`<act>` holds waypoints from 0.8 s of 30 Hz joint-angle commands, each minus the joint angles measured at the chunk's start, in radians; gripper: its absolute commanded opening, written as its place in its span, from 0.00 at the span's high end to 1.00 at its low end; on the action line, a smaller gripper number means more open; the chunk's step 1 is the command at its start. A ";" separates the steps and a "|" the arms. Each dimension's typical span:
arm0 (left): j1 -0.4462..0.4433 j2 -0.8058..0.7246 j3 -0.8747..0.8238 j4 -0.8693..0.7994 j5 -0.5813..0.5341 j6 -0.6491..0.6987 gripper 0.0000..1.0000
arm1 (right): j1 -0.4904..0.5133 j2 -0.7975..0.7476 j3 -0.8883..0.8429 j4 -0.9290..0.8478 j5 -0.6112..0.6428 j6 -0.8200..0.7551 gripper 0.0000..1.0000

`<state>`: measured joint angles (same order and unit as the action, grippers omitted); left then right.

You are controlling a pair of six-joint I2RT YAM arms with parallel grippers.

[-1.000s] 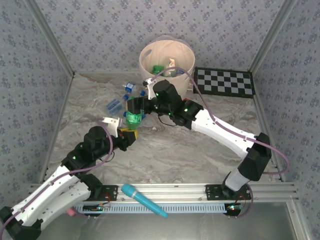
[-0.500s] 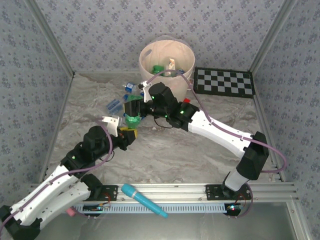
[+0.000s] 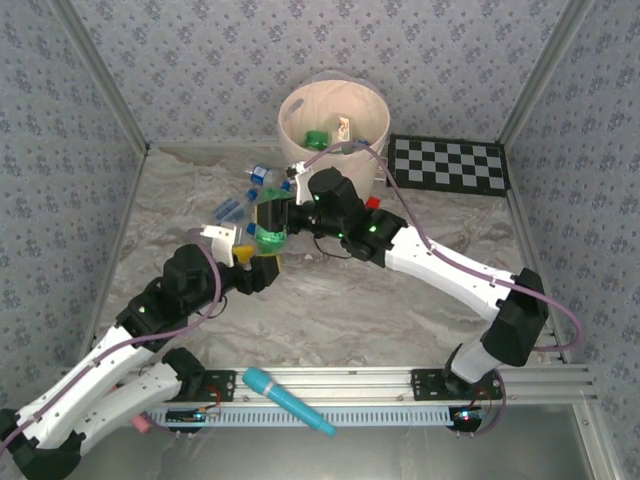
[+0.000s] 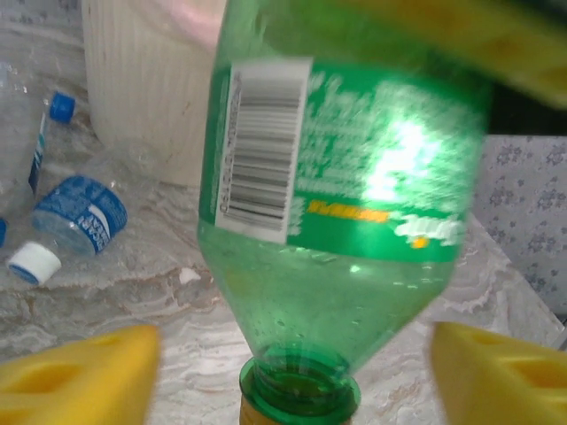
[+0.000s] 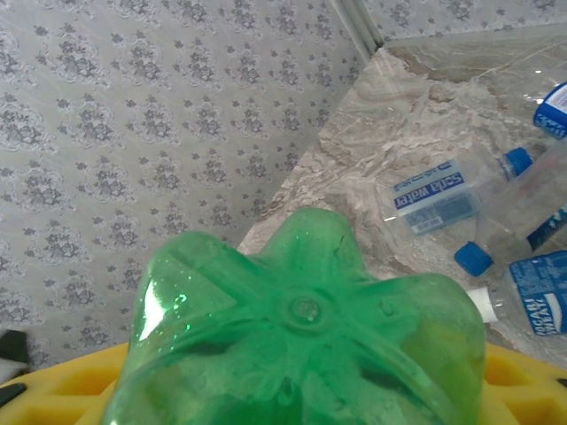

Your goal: Put the plastic bottles in the bin

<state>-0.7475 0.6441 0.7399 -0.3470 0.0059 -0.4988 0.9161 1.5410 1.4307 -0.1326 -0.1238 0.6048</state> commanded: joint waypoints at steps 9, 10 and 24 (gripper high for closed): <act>-0.003 -0.092 0.013 -0.016 -0.103 -0.047 0.00 | -0.169 -0.181 0.034 -0.156 0.100 -0.062 0.46; -0.003 -0.098 0.004 -0.013 -0.108 -0.048 0.00 | -0.186 -0.194 0.043 -0.163 0.119 -0.067 0.46; -0.003 -0.116 -0.017 -0.025 -0.099 -0.037 0.00 | -0.258 -0.074 0.278 0.099 0.473 -0.703 0.45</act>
<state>-0.7475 0.5385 0.7189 -0.3725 -0.0914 -0.5358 0.6640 1.3960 1.6520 -0.1516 0.2596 0.1284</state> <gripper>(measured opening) 0.997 0.581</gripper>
